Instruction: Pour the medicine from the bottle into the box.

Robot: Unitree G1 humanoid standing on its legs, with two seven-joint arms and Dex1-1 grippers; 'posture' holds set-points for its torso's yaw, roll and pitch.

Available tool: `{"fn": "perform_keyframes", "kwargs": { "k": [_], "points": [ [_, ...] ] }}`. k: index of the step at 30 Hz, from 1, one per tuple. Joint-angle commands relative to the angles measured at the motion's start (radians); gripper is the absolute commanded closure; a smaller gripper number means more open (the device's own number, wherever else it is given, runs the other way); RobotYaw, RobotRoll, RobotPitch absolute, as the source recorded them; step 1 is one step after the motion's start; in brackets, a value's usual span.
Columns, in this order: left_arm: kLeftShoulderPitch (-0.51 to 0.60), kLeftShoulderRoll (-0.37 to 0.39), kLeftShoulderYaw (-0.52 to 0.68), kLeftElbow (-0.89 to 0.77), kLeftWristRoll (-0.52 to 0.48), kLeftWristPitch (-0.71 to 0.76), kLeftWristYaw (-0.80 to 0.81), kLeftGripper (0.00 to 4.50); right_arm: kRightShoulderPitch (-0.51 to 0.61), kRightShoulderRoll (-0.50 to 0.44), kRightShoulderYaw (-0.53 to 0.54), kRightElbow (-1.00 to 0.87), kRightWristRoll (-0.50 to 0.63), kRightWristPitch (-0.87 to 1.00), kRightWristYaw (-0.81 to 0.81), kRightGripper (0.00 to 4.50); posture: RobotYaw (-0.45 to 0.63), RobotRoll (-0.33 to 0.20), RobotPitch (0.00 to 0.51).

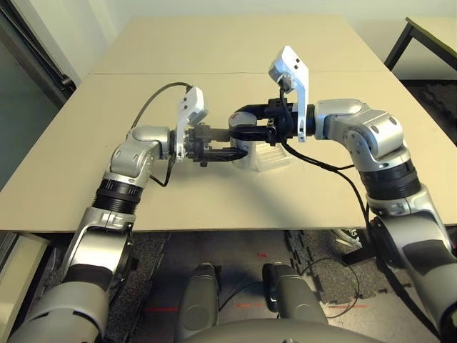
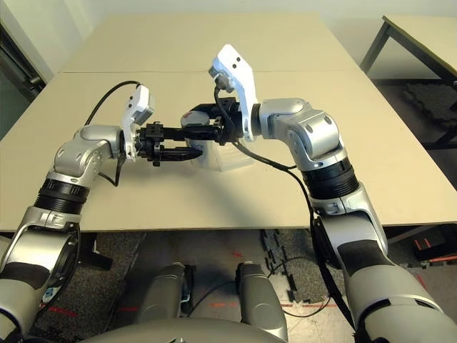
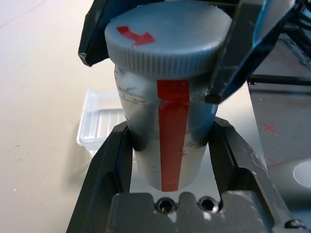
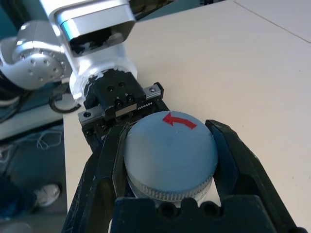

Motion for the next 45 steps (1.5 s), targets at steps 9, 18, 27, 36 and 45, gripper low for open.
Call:
{"fn": "perform_keyframes", "kwargs": {
  "k": [9, 18, 27, 36, 45],
  "points": [
    [0.035, 0.007, -0.048, 0.047, 0.057, -0.023, 0.019, 2.02, -0.098, 0.027, -0.147, 0.145, -0.020, -0.107, -0.146, 1.91, -0.04, 0.000, 0.097],
    [0.039, 0.012, -0.058, 0.072, 0.073, -0.063, 0.036, 2.02, -0.113, 0.047, -0.151, 0.105, 0.044, -0.079, -0.128, 1.91, -0.03, 0.000, 0.094],
    [0.028, 0.003, -0.058, 0.115, 0.094, -0.128, 0.055, 2.02, -0.099, 0.043, -0.123, -0.049, 0.144, 0.026, -0.053, 1.91, -0.04, 0.000, 0.088],
    [0.014, -0.008, -0.053, 0.170, 0.118, -0.173, 0.059, 2.04, -0.084, 0.059, -0.140, -0.149, 0.236, 0.119, -0.037, 1.91, -0.04, 0.000, 0.082],
    [-0.008, -0.022, -0.035, 0.206, 0.134, -0.205, 0.072, 2.04, -0.082, 0.050, -0.140, -0.050, 0.158, 0.038, -0.151, 1.91, -0.04, 0.000, 0.083]
  ]
}}
